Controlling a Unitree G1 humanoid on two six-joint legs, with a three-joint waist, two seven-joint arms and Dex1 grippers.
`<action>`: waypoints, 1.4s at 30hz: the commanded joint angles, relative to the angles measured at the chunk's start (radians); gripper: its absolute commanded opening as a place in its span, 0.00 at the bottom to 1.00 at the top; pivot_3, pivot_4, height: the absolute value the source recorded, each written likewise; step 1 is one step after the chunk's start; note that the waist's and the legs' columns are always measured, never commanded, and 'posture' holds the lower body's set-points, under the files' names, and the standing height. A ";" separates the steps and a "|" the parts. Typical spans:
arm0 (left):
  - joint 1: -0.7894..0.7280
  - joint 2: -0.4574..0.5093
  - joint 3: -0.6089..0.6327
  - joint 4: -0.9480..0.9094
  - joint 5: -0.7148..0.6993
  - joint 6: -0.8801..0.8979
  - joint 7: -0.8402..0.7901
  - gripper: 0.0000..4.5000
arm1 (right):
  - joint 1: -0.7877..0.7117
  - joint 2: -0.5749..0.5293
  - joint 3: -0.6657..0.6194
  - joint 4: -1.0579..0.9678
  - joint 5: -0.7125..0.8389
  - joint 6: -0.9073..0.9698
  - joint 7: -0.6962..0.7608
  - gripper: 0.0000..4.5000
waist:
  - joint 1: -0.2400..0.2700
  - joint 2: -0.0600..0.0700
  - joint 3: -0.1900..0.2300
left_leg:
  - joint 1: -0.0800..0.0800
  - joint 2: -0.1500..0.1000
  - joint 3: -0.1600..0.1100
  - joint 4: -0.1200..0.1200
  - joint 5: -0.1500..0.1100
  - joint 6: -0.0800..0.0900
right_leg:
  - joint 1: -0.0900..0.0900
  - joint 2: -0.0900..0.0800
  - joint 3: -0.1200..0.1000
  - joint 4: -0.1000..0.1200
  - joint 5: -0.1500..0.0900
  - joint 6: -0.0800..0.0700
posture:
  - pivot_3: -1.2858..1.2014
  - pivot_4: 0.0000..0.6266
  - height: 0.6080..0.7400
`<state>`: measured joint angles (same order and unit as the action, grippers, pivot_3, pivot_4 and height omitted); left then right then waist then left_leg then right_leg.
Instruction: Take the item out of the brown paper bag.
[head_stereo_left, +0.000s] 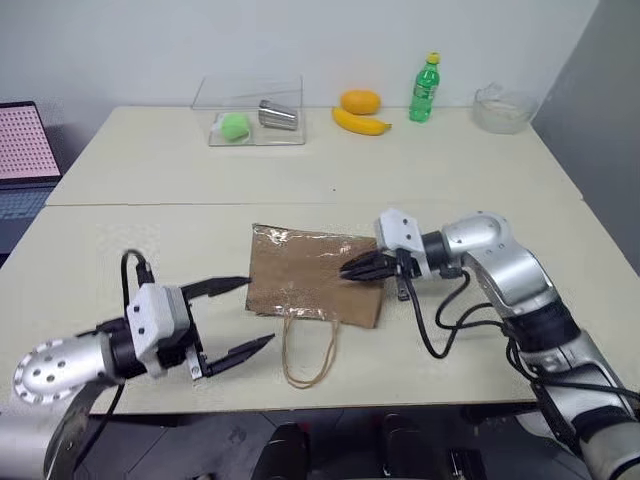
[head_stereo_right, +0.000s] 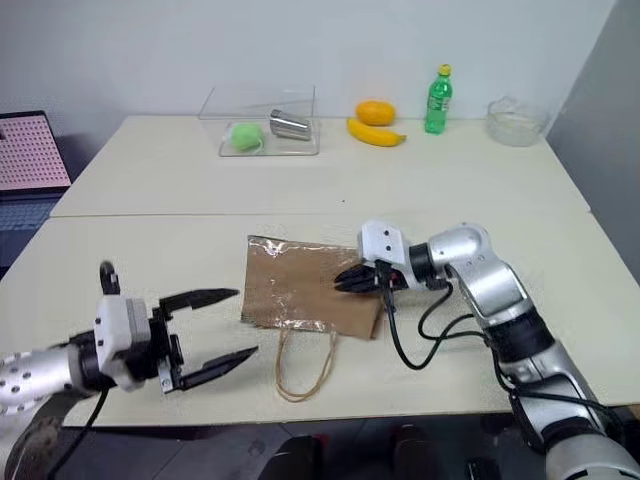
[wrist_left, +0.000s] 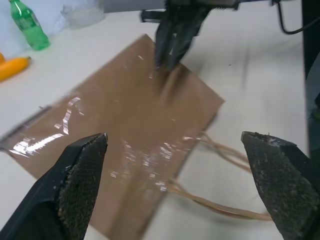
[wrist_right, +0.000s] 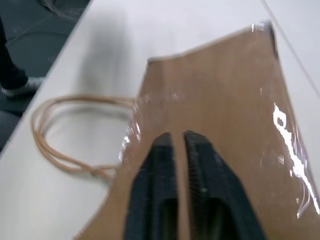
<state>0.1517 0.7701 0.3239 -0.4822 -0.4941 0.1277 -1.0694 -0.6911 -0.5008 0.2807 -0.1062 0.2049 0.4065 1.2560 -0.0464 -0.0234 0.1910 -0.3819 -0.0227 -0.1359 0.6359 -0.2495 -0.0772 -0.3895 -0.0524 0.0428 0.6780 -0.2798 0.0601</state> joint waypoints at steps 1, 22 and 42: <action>-0.095 -0.007 -0.056 0.129 0.126 -0.198 -0.014 1.00 | 0.081 -0.018 -0.079 -0.185 0.080 0.091 -0.078 0.37 | 0.008 0.000 0.000 | 0.000 0.000 0.000 0.000 0.000 0.000 | 0.000 0.000 0.000 -0.001 0.000 0.000 | 0.52 0.24 1.00; -0.315 -0.001 -0.304 0.620 0.224 -0.746 -0.286 1.00 | 0.494 -0.129 -0.183 -0.617 0.245 0.338 -0.391 0.59 | 0.013 0.000 0.000 | 0.000 0.001 0.000 -0.005 0.000 0.000 | 0.000 0.000 -0.001 -0.004 0.000 0.000 | 0.52 0.24 1.00; -0.411 -0.069 -0.444 0.746 0.320 -0.864 -0.202 1.00 | 0.494 -0.217 -0.220 -0.642 0.359 0.351 -0.417 0.59 | 0.014 -0.001 0.000 | 0.000 0.000 0.000 -0.005 0.000 0.000 | 0.000 0.000 -0.001 -0.004 0.000 0.000 | 0.52 0.24 1.00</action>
<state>-0.2470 0.7103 -0.1087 0.2790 -0.1733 -0.7183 -1.2821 -0.1864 -0.7080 0.0901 -0.7061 0.5371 0.7598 0.8431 -0.0328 -0.0239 0.1906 -0.3816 -0.0223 -0.1361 0.6305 -0.2494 -0.0770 -0.3892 -0.0522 0.0419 0.6741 -0.2799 0.0605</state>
